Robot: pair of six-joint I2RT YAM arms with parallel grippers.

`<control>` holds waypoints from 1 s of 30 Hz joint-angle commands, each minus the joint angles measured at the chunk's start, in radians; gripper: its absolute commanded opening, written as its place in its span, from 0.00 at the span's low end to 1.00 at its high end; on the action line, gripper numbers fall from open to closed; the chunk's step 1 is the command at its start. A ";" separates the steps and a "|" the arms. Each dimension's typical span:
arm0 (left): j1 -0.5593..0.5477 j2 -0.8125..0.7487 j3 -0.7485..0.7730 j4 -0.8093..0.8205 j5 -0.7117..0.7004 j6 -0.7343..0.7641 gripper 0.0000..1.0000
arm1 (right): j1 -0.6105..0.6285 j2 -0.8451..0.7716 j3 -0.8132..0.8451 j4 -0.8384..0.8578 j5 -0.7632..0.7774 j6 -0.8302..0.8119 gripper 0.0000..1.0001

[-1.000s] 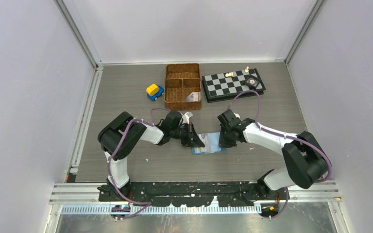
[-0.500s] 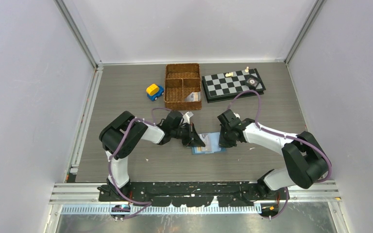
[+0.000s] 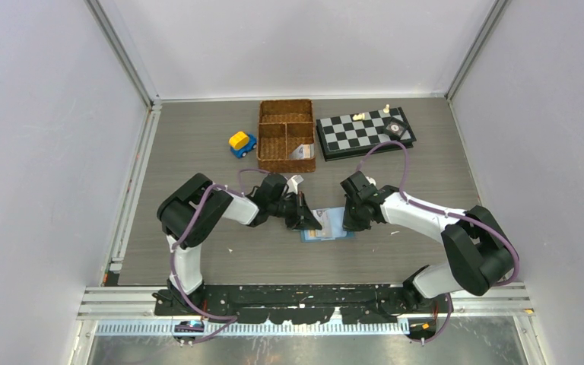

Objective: Put the credit cards into the card holder
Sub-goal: Insert the credit card into the card holder.

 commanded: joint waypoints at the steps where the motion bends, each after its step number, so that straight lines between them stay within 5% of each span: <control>1: -0.004 0.025 0.011 0.015 -0.038 0.029 0.00 | 0.002 -0.017 0.014 -0.042 0.058 0.009 0.01; 30: -0.030 0.017 0.030 -0.045 -0.079 0.087 0.00 | 0.003 -0.043 0.015 -0.046 0.038 0.016 0.02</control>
